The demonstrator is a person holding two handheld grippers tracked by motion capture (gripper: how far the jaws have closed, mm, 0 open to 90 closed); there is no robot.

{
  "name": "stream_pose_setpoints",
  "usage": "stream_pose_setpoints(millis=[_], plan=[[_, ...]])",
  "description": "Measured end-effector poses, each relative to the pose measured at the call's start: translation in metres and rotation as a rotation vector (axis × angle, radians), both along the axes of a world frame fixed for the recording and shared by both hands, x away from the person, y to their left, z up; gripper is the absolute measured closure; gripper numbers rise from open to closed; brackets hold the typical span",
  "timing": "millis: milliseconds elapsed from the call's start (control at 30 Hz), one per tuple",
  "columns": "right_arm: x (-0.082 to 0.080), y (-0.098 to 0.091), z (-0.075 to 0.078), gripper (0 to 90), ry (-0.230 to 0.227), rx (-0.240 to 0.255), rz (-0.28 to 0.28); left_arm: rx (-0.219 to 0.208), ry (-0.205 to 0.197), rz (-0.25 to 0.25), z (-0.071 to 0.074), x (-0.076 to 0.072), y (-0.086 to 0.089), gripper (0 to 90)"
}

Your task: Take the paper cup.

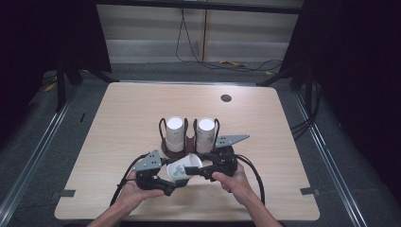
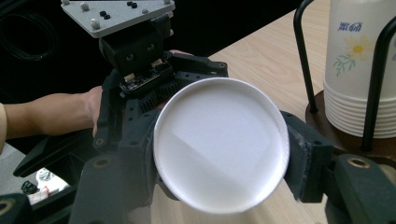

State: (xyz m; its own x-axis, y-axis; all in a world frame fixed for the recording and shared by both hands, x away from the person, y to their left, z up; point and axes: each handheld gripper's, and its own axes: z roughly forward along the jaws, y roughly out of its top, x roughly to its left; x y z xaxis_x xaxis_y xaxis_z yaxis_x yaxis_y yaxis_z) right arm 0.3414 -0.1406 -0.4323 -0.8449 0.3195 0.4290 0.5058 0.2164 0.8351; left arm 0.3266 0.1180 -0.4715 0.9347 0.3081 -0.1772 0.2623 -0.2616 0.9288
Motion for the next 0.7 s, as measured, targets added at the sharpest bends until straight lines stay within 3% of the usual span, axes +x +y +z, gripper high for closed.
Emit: stream_pose_setpoints(millis=[367, 600, 700], plan=[[0.001, 0.0006, -0.0002, 37.6, 0.001, 0.003, 0.017, 0.008, 0.011, -0.014, 0.0007, 0.0017, -0.0004, 23.5], [0.0016, 0.0026, -0.0011, 31.9, -0.012, -0.025, 0.01, 0.031, -0.001, -0.016, 0.0017, 0.003, 0.0014, 25.3], [0.0009, 0.004, -0.0018, 25.3, -0.014, -0.045, 0.007, 0.044, 0.0, -0.017, 0.0026, 0.0029, 0.0022, 25.4]])
